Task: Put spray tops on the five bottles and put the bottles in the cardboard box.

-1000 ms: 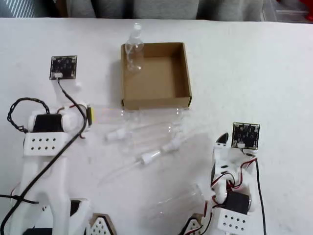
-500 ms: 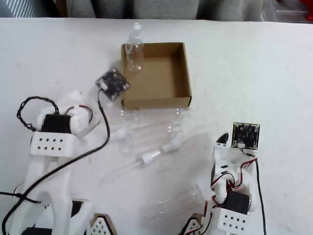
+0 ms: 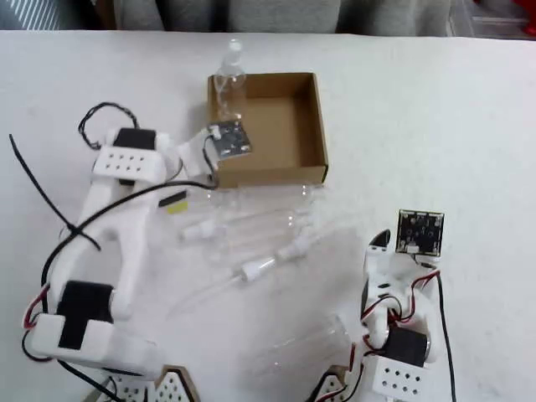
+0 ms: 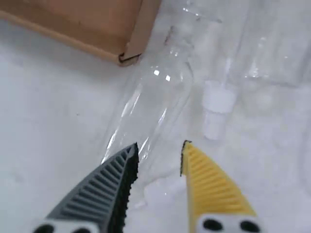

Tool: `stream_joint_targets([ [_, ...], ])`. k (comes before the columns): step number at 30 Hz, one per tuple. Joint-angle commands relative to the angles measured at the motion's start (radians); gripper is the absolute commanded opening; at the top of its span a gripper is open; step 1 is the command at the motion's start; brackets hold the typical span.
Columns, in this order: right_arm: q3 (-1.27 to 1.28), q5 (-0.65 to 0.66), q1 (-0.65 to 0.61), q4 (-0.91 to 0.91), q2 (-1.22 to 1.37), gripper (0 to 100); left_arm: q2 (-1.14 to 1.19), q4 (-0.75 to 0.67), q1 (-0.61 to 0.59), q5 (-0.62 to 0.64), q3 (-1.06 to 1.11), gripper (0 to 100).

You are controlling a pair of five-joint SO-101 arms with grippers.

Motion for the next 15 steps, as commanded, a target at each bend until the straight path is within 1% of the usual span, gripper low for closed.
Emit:
stream_joint_targets([
  [1, 0.012, 0.012, -0.007, 0.004, -0.012, 5.2, 0.035, 0.035, 0.048, -0.018, -0.140, 18],
  [4, 0.012, 0.012, -0.007, 0.004, -0.012, 5.2, 0.084, 0.037, 0.071, -0.054, -0.172, 18],
  [8, 0.012, 0.012, -0.008, 0.004, -0.012, 5.2, 0.174, 0.028, 0.077, -0.060, -0.226, 18],
  [12, 0.012, 0.012, -0.008, 0.004, -0.012, 5.2, 0.254, -0.025, 0.064, -0.060, -0.269, 18],
  [15, 0.012, 0.012, -0.008, 0.004, -0.012, 5.2, 0.300, -0.028, 0.064, -0.061, -0.293, 18],
])
